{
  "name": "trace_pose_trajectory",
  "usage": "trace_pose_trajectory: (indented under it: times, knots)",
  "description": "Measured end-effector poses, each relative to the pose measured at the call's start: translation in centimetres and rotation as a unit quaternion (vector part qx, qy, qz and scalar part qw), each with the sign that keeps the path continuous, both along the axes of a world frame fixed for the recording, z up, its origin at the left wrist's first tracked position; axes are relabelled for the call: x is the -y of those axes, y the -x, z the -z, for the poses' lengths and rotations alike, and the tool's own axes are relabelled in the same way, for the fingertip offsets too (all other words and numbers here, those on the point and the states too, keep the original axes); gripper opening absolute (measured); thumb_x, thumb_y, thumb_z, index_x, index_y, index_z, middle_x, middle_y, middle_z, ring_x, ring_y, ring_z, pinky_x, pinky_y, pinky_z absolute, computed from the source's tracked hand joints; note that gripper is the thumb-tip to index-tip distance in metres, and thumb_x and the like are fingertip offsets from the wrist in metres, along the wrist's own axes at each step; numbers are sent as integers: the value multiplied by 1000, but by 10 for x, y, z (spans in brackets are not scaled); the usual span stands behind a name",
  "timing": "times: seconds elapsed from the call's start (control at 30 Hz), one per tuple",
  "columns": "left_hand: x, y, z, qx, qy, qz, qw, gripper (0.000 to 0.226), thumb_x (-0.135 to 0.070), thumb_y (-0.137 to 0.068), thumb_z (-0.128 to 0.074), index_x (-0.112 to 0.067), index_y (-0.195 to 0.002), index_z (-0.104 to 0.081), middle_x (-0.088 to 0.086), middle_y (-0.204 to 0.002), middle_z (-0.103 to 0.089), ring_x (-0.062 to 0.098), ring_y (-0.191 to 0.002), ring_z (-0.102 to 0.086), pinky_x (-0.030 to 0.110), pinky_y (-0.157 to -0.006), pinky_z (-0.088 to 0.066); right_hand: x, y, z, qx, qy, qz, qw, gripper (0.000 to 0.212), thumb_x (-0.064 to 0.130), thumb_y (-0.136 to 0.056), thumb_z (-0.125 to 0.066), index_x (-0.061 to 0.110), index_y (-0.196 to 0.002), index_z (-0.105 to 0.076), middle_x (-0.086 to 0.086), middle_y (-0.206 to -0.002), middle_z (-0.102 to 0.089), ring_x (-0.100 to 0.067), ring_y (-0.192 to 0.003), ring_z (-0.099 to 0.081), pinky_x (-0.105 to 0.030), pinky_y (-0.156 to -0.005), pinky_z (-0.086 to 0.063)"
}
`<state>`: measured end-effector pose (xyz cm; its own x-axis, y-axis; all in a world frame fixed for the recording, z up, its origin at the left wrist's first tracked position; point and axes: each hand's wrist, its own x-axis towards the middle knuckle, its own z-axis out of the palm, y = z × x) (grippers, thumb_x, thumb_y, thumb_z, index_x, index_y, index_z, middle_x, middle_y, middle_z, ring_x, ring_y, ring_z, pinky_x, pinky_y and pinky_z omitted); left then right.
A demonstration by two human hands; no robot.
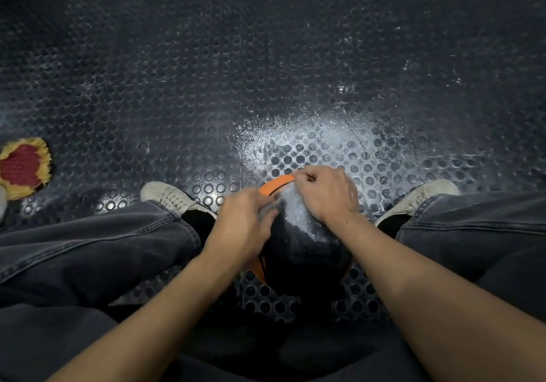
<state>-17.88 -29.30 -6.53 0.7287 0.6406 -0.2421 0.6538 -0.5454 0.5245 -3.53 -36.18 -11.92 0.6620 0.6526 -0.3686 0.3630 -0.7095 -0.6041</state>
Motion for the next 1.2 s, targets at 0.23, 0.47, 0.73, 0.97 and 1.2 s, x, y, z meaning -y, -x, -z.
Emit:
trace_pose_trajectory:
  times: [0.23,0.47,0.73,0.97,1.2]
  knots:
    - [-32,-17,18,-9,27,-29,999,15,-25,-91,-64,-16,-94,-75,0,-77,-63,15,-68,-56,24,-62,-44,-4,13,-5,10,14,-3,1000,29,37,-95,-45,30,-103,-73,7,-66,-64,-14,-60,-56,-40,-87,-53]
    - [-11,-10,14,29,10,-7,1000,16,-23,-91,-63,-18,-78,-70,-4,-71,-57,10,-63,-50,26,-58,-31,5,5,-7,-15,-8,-56,998,27,35,-97,-50,34,-111,-73,11,-67,-62,-4,-48,-46,-18,-47,-34]
    - [-4,17,4,23,22,45,999,17,-22,-91,-64,-20,-103,-74,0,-91,-65,15,-82,-58,30,-76,-46,-6,0,-5,94,40,35,994,33,40,-98,-46,19,-100,-72,4,-71,-64,-13,-63,-57,-38,-95,-43]
    - [-23,-25,18,6,29,-77,997,15,-22,-91,-64,-11,-89,-74,3,-77,-64,18,-70,-56,17,-56,-33,8,33,-9,34,70,92,993,37,42,-98,-40,25,-125,-59,-1,-129,-57,-24,-119,-49,-53,-106,-27]
    - [-7,12,11,34,38,1,999,14,-25,-90,-67,-16,-90,-78,-4,-84,-64,10,-73,-57,24,-68,-46,5,23,-11,44,79,55,994,34,39,-97,-38,25,-115,-64,0,-115,-62,-20,-100,-52,-47,-102,-29]
